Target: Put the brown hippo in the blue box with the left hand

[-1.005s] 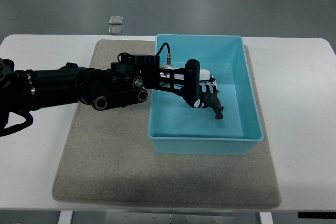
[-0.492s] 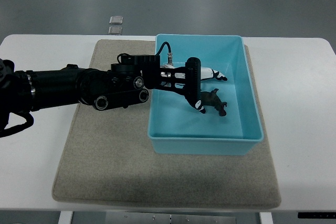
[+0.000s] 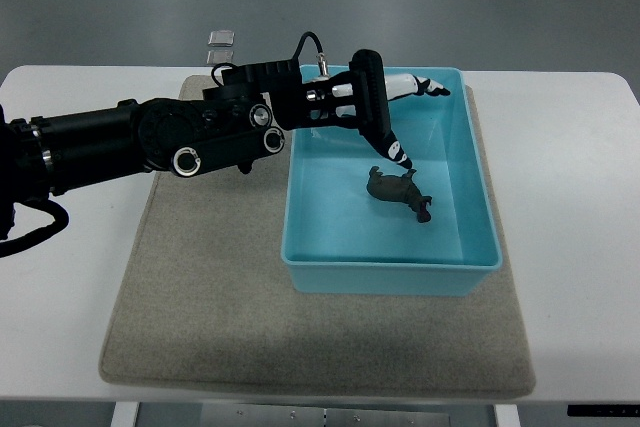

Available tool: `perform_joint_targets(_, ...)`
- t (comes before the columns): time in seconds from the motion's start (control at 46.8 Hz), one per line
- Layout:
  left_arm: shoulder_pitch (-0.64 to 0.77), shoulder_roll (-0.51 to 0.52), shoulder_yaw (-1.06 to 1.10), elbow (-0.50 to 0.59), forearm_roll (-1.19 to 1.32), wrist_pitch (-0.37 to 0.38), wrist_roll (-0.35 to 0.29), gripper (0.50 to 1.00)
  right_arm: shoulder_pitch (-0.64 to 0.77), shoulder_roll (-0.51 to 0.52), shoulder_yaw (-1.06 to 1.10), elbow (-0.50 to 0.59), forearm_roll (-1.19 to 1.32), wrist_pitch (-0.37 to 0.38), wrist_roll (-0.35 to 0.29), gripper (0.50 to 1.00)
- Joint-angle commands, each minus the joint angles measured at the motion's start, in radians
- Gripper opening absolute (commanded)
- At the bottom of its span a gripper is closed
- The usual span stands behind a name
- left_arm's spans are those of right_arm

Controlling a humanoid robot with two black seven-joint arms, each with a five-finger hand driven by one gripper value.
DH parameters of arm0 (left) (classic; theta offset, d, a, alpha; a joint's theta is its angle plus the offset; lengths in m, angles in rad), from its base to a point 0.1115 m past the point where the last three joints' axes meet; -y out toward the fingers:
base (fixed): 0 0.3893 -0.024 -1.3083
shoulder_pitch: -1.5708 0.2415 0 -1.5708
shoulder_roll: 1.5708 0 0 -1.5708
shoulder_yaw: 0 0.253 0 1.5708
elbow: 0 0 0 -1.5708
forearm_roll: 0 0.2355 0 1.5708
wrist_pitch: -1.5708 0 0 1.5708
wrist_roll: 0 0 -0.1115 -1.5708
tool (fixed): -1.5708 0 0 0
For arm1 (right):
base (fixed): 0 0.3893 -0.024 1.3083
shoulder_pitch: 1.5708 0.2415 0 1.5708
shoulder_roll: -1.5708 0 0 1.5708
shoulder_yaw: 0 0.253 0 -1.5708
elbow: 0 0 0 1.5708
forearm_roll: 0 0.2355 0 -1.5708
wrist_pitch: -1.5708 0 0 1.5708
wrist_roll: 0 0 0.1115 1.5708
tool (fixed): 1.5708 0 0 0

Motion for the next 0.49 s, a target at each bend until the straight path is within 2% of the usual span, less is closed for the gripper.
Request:
perform_joint_targets(0.0, 0.011, 0.008, -0.094, 0.013, -0.006, 0.0, -0.001, 0.994, 0.0, 0.0, 0.0, 0.0, 0.0, 0.0, 0.0, 0.936)
perform_joint_targets(0.192, 0.015, 0.059, -0.238, 0.048, -0.158, 0.029, -0.001, 0.994, 0.0, 0.0, 0.0, 0.0, 0.0, 0.0, 0.0, 0.936)
perform_joint_targets(0.299, 0.015, 0.085, -0.275, 0.12, -0.306, 0.054, -0.007, 0.994, 0.0, 0.0, -0.002, 0.0, 0.0, 0.0, 0.0, 0.936)
perform_joint_targets(0.47, 0.017, 0.136, -0.295, 0.257, -0.55, 0.05, -0.031, 0.992, 0.0, 0.0, 0.0, 0.0, 0.0, 0.0, 0.0, 0.936)
